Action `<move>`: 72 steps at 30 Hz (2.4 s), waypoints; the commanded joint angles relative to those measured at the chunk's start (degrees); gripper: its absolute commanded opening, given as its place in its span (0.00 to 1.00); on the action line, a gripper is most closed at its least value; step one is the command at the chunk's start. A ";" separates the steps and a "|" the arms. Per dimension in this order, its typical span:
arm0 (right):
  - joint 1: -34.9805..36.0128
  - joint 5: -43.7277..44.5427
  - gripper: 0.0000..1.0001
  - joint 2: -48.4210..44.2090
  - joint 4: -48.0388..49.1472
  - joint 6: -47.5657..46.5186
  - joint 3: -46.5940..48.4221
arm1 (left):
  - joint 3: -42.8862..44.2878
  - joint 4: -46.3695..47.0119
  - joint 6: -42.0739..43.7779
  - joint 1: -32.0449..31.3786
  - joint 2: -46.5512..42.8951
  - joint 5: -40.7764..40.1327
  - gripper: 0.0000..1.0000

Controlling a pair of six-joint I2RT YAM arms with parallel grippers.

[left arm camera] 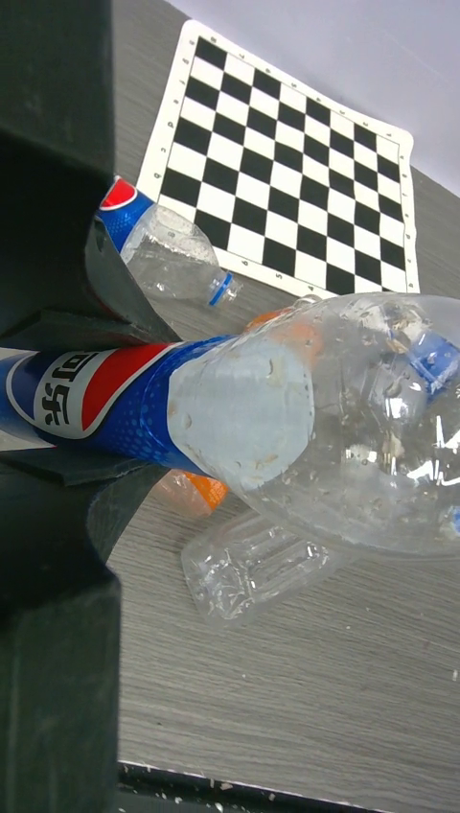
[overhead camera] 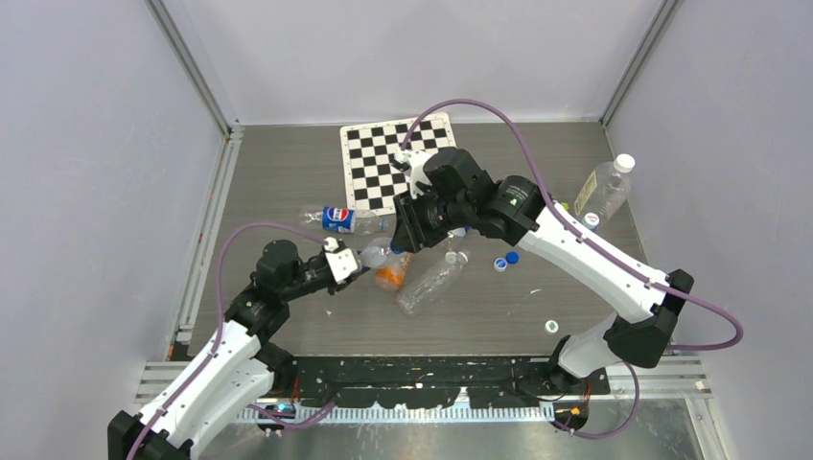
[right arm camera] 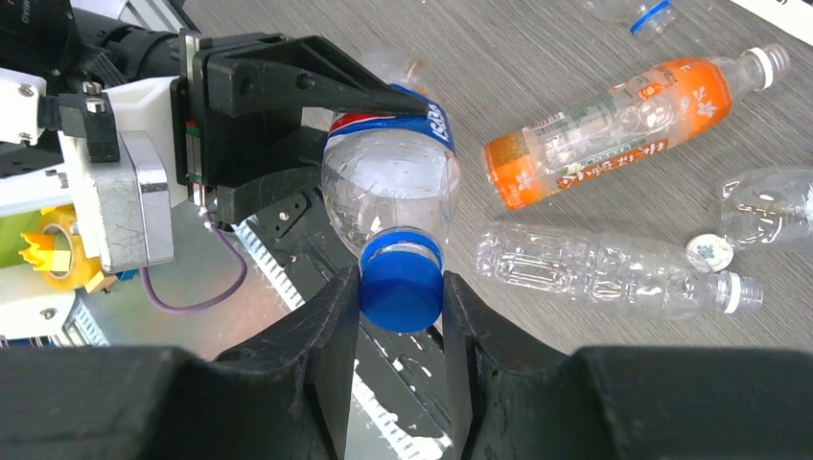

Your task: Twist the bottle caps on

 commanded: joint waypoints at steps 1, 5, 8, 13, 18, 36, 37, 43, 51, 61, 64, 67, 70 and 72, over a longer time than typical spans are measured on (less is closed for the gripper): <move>0.67 -0.41 0.06 0.09 4.00 3.60 -2.25 | 3.66 18.57 -6.13 -1.25 -1.16 3.52 0.34; 0.60 1.85 0.06 -0.41 5.90 7.79 -2.86 | 2.73 19.30 -5.73 -1.62 -1.35 1.88 0.34; 0.58 3.25 0.06 -0.10 5.59 10.16 -2.06 | 2.61 19.87 -4.83 -1.80 -1.15 0.74 0.34; 0.60 5.81 0.06 -0.49 5.48 15.99 -2.18 | 3.27 21.41 -3.62 -2.22 0.08 -0.54 0.34; 0.58 5.21 0.06 -0.56 5.79 20.20 -2.78 | 4.06 22.27 -0.38 -3.15 1.58 -0.87 0.34; -4.24 1.13 0.06 -2.95 3.69 22.36 -3.81 | 0.08 25.15 6.37 -4.18 2.34 -2.29 0.35; -4.25 1.20 0.06 -2.83 3.37 21.61 -3.65 | -0.04 25.04 6.66 -4.18 2.36 -2.32 0.35; -4.27 0.75 0.06 -0.98 -0.16 15.69 -0.75 | 0.04 21.94 8.09 -4.33 2.09 -1.37 0.35; -4.25 2.18 0.06 -0.25 1.60 17.28 -1.44 | -0.94 25.01 4.02 -5.72 2.44 -5.02 0.34; -4.25 6.21 0.06 -1.23 7.32 31.88 -5.05 | -0.05 26.77 3.95 -7.68 3.22 -9.89 0.33; -4.25 6.65 0.06 -0.80 6.64 34.79 -5.09 | 0.10 26.77 4.14 -7.85 3.31 -10.53 0.33; -4.25 6.76 0.05 -0.84 6.89 38.99 -6.24 | 0.20 27.19 4.73 -8.00 3.35 -11.20 0.33; -4.25 7.25 0.05 -1.69 8.90 43.65 -8.87 | 0.19 28.29 4.62 -8.39 3.78 -12.39 0.33; -4.25 7.67 0.05 -2.50 10.69 47.37 -10.70 | 0.15 28.85 4.64 -8.62 4.00 -13.23 0.33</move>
